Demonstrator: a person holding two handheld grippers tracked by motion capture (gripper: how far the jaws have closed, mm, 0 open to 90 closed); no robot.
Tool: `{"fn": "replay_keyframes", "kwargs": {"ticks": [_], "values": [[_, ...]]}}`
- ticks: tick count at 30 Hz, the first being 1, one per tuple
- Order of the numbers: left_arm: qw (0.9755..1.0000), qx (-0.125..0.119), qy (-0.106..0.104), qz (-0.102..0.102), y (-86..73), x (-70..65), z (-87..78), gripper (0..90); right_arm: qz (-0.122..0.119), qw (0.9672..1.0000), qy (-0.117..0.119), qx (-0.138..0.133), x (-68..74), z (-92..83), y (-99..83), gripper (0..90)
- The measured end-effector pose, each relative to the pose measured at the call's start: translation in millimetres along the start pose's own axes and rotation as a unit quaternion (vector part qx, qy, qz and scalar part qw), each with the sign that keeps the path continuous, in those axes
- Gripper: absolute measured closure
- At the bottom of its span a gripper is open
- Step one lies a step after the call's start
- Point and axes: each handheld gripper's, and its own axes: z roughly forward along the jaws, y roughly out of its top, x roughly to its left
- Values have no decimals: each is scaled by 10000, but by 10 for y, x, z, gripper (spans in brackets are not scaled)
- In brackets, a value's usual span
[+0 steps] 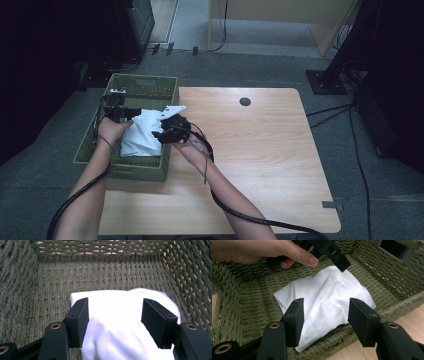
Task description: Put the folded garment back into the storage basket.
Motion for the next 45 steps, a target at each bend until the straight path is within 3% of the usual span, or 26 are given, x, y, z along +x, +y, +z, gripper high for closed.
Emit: {"fn": "replay_keyframes", "kwargs": {"ticks": [12, 17, 20, 25, 31, 45], "values": [[9998, 15, -137, 149, -29, -144, -56, 351, -111, 9998, -117, 65, -54, -109, -23, 440], [9991, -30, -23, 427, -57, -222, -89, 329, -54, 9999, -70, 77, -84, -148, -51, 436], [9992, -19, -103, 379, -70, -254, -94, 322, 43, 10000, 43, 35, -76, -177, -47, 430], [9992, 13, -249, 301, -88, -298, -106, 315, -77, 9999, 12, 80, -71, -218, -44, 416], [9989, -74, -203, 420, -112, -360, -166, 310, -5, 10000, 15, 82, -132, -272, -102, 399], [9987, -119, -295, 396, -147, -536, -283, 303, -23, 9998, -91, 187, -205, -405, -225, 389]]}}
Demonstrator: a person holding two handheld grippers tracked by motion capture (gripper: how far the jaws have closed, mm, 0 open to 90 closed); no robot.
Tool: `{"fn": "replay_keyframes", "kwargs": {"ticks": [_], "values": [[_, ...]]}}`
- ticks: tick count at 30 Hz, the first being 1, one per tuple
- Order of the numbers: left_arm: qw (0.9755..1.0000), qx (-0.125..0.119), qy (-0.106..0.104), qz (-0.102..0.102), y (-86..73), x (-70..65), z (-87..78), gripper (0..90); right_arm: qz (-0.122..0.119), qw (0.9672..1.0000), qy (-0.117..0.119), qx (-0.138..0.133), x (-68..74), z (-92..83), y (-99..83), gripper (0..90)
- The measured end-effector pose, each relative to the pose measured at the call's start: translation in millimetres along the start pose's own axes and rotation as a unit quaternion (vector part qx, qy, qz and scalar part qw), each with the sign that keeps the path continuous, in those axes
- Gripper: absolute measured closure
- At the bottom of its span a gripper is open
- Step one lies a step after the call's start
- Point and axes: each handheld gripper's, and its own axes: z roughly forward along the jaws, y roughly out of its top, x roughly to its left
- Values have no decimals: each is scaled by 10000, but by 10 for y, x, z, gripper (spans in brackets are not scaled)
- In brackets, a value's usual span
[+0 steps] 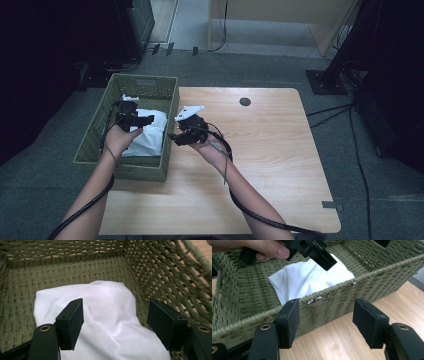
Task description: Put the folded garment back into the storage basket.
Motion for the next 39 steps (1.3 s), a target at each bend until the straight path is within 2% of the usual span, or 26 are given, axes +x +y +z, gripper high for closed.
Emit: {"fn": "replay_keyframes", "kwargs": {"ticks": [5, 9, 11, 16, 25, 28, 34, 39], "values": [[10000, 36, -34, 79, -8, -46, -50, 302, 41, 10000, 3, -1, -27, -56, -46, 384], [10000, -4, -52, 67, -10, -95, -104, 297, -9, 10000, -15, 57, -51, -101, -92, 369], [10000, 27, 14, 44, -11, -121, -126, 274, -40, 10000, -32, 79, -69, -128, -125, 368], [10000, 3, -41, 43, -18, -174, -166, 274, -46, 9999, -40, 128, -98, -189, -205, 367], [9996, -85, -217, 137, -38, -256, -233, 274, 96, 9998, -67, 178, -155, -261, -357, 359], [9997, -128, -126, 193, -56, -285, -270, 274, 94, 9997, -63, 234, -175, -280, -418, 356], [9996, -167, -198, 142, -76, -336, -313, 274, 158, 9992, -102, 346, -224, -310, -554, 352], [9994, -187, -182, 232, -93, -395, -346, 274, 262, 9989, -135, 352, -258, -340, -642, 350]]}}
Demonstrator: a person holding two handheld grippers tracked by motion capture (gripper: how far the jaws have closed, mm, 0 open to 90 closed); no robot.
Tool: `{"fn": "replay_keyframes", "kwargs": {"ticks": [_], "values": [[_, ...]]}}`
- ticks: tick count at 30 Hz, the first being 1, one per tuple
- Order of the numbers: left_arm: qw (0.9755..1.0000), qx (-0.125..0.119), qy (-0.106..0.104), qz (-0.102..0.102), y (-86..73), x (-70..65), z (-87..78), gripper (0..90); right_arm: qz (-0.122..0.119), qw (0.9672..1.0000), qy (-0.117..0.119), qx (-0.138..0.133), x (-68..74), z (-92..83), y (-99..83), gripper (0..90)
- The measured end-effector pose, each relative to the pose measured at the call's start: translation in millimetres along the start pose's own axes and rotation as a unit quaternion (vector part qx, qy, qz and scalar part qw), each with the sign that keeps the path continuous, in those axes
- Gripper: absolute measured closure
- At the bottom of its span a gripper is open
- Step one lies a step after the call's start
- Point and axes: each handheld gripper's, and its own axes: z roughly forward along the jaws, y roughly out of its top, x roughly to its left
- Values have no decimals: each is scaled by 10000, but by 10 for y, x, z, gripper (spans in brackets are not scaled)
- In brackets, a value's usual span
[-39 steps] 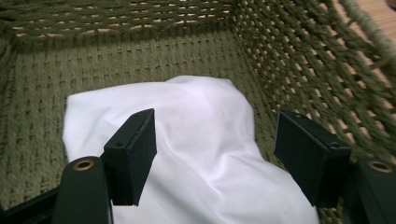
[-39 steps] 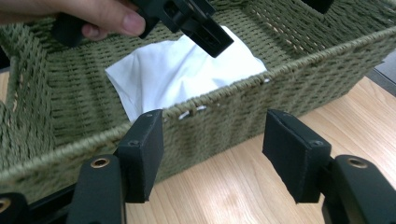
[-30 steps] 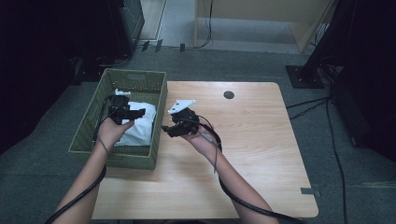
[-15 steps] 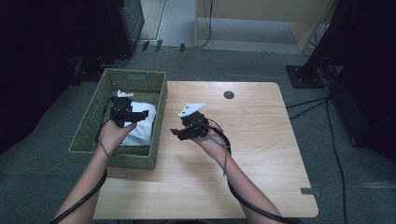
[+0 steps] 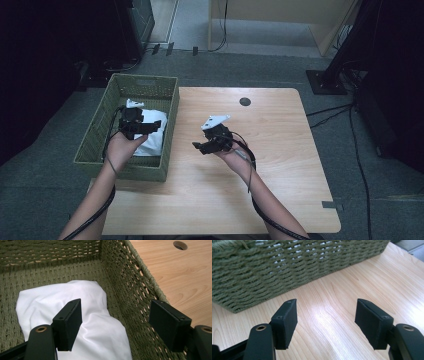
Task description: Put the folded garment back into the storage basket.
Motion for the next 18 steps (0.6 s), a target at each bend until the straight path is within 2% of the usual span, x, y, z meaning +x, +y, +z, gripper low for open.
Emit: {"fn": "replay_keyframes", "kwargs": {"ticks": [10, 18], "values": [[9997, -51, -186, -137, -13, -72, -59, 274, 116, 9999, -36, 47, -52, -14, -187, 348], [9996, -21, -265, -33, -12, -193, -110, 274, 175, 9998, -91, 87, -101, -45, -295, 345]]}}
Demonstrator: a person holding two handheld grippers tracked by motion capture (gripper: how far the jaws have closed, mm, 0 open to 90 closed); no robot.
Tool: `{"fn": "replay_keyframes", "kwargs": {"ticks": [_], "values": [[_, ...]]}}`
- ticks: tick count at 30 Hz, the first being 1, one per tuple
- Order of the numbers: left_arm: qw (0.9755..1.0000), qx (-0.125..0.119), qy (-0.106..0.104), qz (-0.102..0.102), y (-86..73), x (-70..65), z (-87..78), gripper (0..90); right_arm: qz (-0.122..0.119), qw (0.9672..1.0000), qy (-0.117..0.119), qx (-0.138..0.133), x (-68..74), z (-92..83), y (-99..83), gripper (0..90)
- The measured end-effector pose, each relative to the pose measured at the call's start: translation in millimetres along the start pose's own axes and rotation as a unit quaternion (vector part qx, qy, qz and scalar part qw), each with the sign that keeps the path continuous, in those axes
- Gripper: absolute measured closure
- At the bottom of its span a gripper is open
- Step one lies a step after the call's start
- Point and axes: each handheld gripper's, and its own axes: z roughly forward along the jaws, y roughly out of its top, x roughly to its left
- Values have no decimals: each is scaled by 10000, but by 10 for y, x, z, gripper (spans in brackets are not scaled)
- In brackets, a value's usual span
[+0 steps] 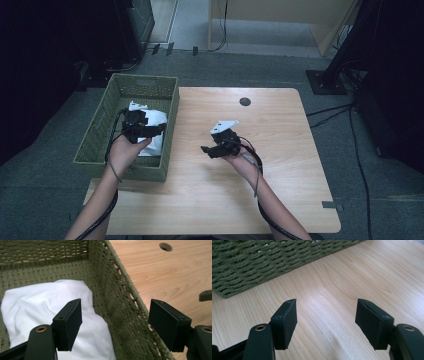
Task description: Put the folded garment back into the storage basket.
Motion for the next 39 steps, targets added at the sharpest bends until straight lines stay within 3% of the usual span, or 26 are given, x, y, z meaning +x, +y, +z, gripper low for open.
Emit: {"fn": "replay_keyframes", "kwargs": {"ticks": [11, 15, 21, 27, 33, 39], "values": [[9999, -72, -101, 93, -27, -163, -15, 274, 218, 9998, -22, -40, -51, -38, -160, 343], [9998, -130, -132, 19, -32, -213, -17, 274, 225, 9997, -37, -47, -55, -69, -204, 342], [9998, -118, -110, 134, -35, -305, -18, 274, 199, 9998, -97, -7, -85, -115, -297, 342], [9994, -202, -230, 161, -21, -411, -39, 274, 306, 9995, -120, -12, -124, -152, -393, 340], [9989, -172, -300, 313, -9, -554, -34, 274, 352, 9993, -143, 34, -142, -172, -479, 339], [9986, -194, -418, 253, 0, -655, -19, 274, 420, 9990, -167, 26, -165, -211, -565, 330]]}}
